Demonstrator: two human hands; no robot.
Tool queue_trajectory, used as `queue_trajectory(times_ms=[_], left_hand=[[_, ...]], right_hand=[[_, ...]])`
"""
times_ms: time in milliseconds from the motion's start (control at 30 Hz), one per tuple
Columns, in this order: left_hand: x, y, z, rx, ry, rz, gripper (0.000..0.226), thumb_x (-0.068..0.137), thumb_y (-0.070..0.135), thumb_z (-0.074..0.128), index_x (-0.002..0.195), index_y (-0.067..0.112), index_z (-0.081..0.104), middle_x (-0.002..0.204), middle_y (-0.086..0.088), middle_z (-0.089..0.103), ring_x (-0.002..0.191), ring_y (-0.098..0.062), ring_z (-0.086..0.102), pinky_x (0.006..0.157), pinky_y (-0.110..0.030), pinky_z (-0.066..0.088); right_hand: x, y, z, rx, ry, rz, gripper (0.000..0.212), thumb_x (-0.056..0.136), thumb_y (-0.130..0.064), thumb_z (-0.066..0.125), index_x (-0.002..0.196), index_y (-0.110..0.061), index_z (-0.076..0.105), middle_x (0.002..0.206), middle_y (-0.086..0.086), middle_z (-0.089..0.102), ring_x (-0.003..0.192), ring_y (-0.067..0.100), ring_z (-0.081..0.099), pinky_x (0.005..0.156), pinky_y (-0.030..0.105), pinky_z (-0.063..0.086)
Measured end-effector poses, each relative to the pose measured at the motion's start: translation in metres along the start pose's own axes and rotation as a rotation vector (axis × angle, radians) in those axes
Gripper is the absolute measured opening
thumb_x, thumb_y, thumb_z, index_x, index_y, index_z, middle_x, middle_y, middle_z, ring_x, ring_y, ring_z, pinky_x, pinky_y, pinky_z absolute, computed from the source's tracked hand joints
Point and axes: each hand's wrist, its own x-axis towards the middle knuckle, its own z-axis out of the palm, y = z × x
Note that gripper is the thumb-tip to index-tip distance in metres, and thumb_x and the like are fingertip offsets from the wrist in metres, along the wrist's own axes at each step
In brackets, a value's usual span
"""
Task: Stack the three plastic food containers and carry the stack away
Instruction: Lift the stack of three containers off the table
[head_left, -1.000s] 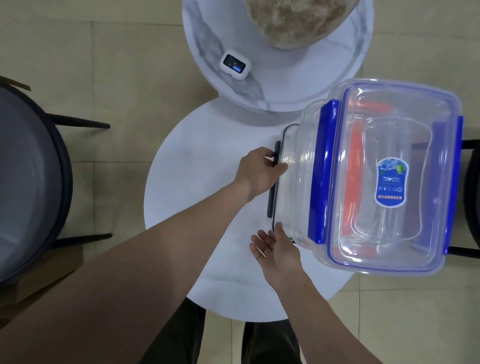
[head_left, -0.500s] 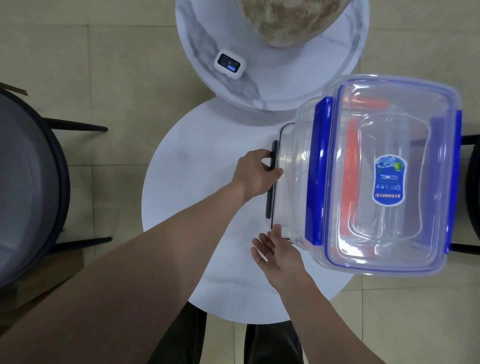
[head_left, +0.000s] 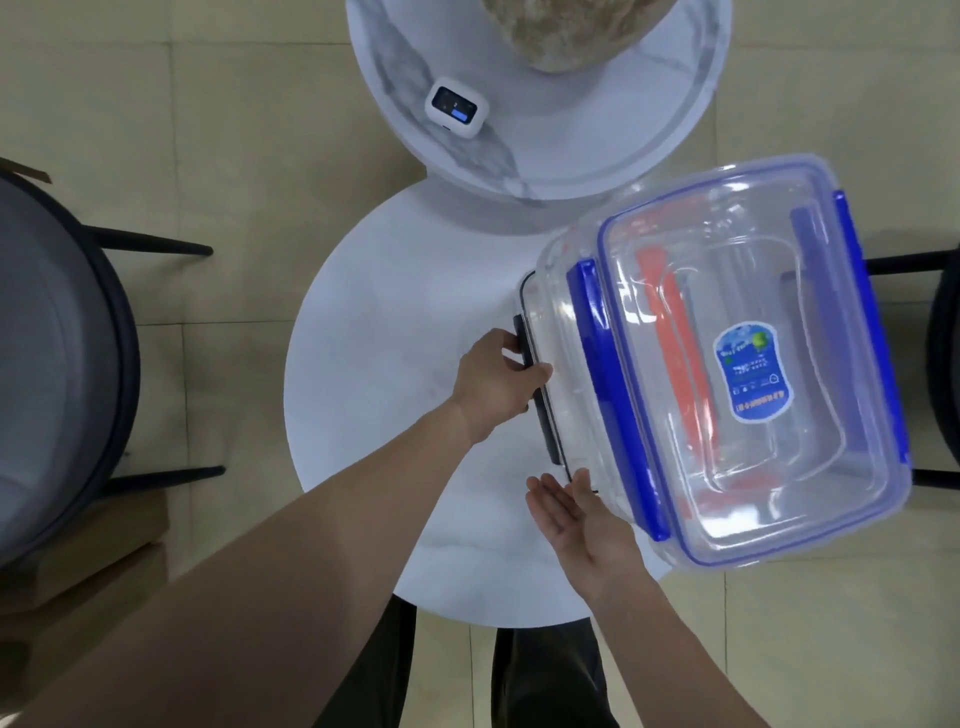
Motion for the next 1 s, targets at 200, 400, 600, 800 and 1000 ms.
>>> queue_trajectory(times_ms=[200,400,600,800,1000], left_hand=[[-0.007,-0.010,0.016,0.025,-0.009,-0.024,0.038,0.078,0.027,0.084,0.099,0.014,0.055,0.094,-0.011,0.073,0.089,-0.027,0.076,0.083,-0.046,0.063],[-0.015,-0.015,0.033,0.045,0.032,-0.038,0.059,0.078,0.035,0.083,0.118,0.014,0.046,0.100,-0.007,0.070,0.088,-0.020,0.072,0.071,-0.032,0.061],[-0.017,-0.019,0.034,0.063,0.066,-0.061,0.059,0.072,0.036,0.085,0.116,0.014,0.051,0.101,-0.003,0.068,0.086,-0.017,0.070,0.059,-0.023,0.054],[-0.025,-0.018,0.029,0.078,0.087,0.072,0.082,0.051,0.050,0.084,0.118,0.012,0.056,0.098,0.001,0.072,0.086,-0.015,0.072,0.051,-0.014,0.052],[-0.036,-0.009,0.024,0.172,0.197,0.256,0.118,0.051,0.064,0.082,0.150,0.021,0.035,0.135,0.000,0.064,0.120,-0.023,0.065,0.091,-0.049,0.061]], right_hand=[[0.005,-0.023,-0.022,0.102,0.025,-0.106,0.028,0.102,-0.021,0.054,0.125,-0.005,0.055,0.133,0.025,0.058,0.099,0.038,0.073,0.083,0.049,0.061],[0.006,-0.037,-0.029,0.054,0.054,-0.263,0.036,0.100,-0.024,0.059,0.133,-0.009,0.053,0.128,0.021,0.065,0.102,0.034,0.073,0.076,0.046,0.062],[0.003,-0.043,-0.034,-0.052,0.059,-0.329,0.044,0.099,-0.027,0.059,0.137,-0.007,0.051,0.128,0.019,0.066,0.105,0.035,0.072,0.077,0.045,0.062],[0.007,-0.050,-0.036,-0.165,0.116,-0.397,0.053,0.093,-0.030,0.066,0.137,-0.004,0.051,0.124,0.018,0.068,0.104,0.037,0.072,0.065,0.035,0.062],[0.013,-0.052,-0.038,-0.245,0.135,-0.346,0.048,0.100,-0.021,0.055,0.139,0.004,0.045,0.131,0.022,0.062,0.106,0.037,0.066,0.052,0.025,0.059]])
